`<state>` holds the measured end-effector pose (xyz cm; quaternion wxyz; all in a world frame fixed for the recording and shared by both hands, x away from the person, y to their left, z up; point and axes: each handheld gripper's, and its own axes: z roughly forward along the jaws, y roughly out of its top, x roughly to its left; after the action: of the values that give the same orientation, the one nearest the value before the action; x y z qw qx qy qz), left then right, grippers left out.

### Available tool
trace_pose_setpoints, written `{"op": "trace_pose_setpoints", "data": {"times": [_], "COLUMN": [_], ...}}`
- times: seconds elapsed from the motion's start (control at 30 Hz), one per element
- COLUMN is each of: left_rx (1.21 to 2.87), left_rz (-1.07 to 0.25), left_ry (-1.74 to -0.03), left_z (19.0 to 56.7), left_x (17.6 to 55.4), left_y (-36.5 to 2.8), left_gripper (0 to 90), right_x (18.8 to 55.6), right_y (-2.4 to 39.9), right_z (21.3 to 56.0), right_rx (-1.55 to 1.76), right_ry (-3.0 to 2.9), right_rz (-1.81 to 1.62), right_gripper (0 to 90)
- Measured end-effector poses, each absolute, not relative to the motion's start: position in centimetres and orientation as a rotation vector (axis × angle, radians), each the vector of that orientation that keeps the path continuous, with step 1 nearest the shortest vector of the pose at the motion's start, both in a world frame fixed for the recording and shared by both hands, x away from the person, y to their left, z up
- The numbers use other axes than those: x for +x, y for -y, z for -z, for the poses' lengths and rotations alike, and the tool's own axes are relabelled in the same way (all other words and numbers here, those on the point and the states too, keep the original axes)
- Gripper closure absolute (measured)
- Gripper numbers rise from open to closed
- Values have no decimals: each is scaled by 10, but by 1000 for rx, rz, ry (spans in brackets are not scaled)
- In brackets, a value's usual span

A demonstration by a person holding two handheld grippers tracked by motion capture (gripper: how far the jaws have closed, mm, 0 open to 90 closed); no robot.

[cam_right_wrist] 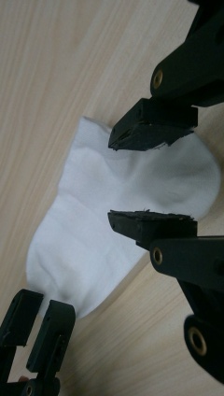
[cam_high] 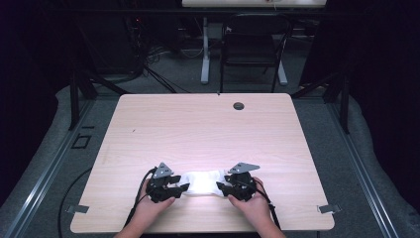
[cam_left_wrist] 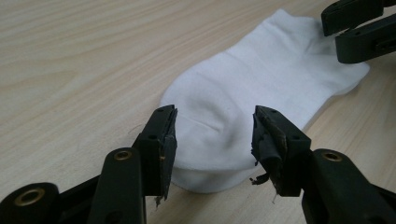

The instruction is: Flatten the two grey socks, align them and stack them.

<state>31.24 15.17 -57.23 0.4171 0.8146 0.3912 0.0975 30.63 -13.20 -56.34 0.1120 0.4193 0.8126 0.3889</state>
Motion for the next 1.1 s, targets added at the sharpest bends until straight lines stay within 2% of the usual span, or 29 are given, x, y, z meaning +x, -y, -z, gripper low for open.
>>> {"op": "trace_pose_setpoints", "data": {"times": [0.3, 0.57, 0.93, 1.1], "left_rx": [1962, 1951, 1977, 1979], "left_rz": [-268, -285, -346, -338], "left_ry": [-1014, -1035, -1027, -1049], "left_z": [553, 542, 556, 568], "left_x": [310, 302, 297, 302], "left_y": [-175, -192, -214, -218], "left_gripper": [439, 425, 399, 397], "right_x": [300, 287, 276, 282], "right_y": [152, 171, 195, 200], "right_z": [544, 538, 550, 560], "right_rx": [1227, 1176, 1224, 1294], "right_ry": [-2306, -2218, -2205, -2189], "right_rz": [-1232, -1244, -1256, -1144], "right_gripper": [479, 405, 355, 269]}}
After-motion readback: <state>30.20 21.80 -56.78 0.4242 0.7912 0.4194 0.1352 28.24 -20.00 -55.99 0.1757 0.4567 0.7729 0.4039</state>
